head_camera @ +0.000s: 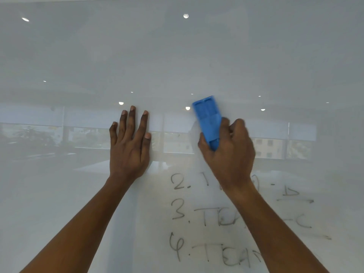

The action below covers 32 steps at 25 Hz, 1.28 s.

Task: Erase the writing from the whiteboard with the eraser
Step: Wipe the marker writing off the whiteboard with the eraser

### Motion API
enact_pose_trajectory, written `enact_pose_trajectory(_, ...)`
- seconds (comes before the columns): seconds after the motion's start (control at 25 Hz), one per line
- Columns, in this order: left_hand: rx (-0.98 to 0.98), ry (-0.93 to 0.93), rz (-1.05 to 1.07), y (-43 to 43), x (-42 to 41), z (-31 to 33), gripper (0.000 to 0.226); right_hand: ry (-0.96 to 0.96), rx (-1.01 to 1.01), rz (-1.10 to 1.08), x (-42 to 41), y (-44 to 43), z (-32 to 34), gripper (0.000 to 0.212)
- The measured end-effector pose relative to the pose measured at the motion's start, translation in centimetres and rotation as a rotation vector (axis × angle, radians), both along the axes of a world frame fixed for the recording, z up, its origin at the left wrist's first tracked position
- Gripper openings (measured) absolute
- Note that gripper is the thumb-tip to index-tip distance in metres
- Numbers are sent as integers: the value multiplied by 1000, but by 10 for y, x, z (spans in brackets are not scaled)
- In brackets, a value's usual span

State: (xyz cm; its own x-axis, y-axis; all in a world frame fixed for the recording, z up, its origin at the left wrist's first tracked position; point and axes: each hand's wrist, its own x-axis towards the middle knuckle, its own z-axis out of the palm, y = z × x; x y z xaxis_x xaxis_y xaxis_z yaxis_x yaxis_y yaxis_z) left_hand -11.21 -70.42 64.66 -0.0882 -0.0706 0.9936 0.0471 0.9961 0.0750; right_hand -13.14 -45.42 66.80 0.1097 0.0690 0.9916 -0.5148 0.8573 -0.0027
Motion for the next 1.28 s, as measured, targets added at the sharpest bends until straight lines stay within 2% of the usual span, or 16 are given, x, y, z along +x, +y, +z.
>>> enact_pose_trajectory(0.08,0,-3,7,0,0,-1,58,-18,-72,7,4,-5,2,50)
enact_pose_trajectory(0.12,-3,-3,7,1,-1,-1,58,-20,4,12,5,-10,-6,50)
enact_pose_trajectory(0.24,-6,-6,8,-1,-1,-1,59,10,393,-21,6,-18,-41,49)
enact_pose_trajectory(0.32,-7,-2,6,-1,-1,-1,58,44,508,-60,2,-8,-35,50)
enact_pose_trajectory(0.4,-7,2,7,0,-1,-1,58,33,383,-90,-1,9,-5,50)
enact_pose_trajectory(0.52,2,-4,16,0,-1,-1,58,-71,-87,-47,2,34,44,49)
enact_pose_trajectory(0.56,3,-2,21,1,-2,-1,58,-88,-131,-32,3,32,47,48)
enact_pose_trajectory(0.6,2,0,24,1,-2,-1,58,-80,-80,-14,5,24,41,48)
enact_pose_trajectory(0.76,-8,3,14,-2,-2,0,58,-8,478,-22,11,-10,-31,48)
enact_pose_trajectory(0.88,-12,7,13,-2,-1,-1,58,33,613,-72,7,-1,-39,48)
enact_pose_trajectory(0.96,-7,6,10,-1,-1,-1,58,55,534,-86,2,17,-17,50)
enact_pose_trajectory(1.12,-2,-1,7,-1,-2,-1,58,-97,-44,-27,-10,84,26,57)
enact_pose_trajectory(1.16,-2,2,10,-1,-2,-1,58,-122,-134,-26,-13,96,28,59)
enact_pose_trajectory(1.28,0,2,17,1,-3,-1,58,-114,-148,-34,-20,108,28,63)
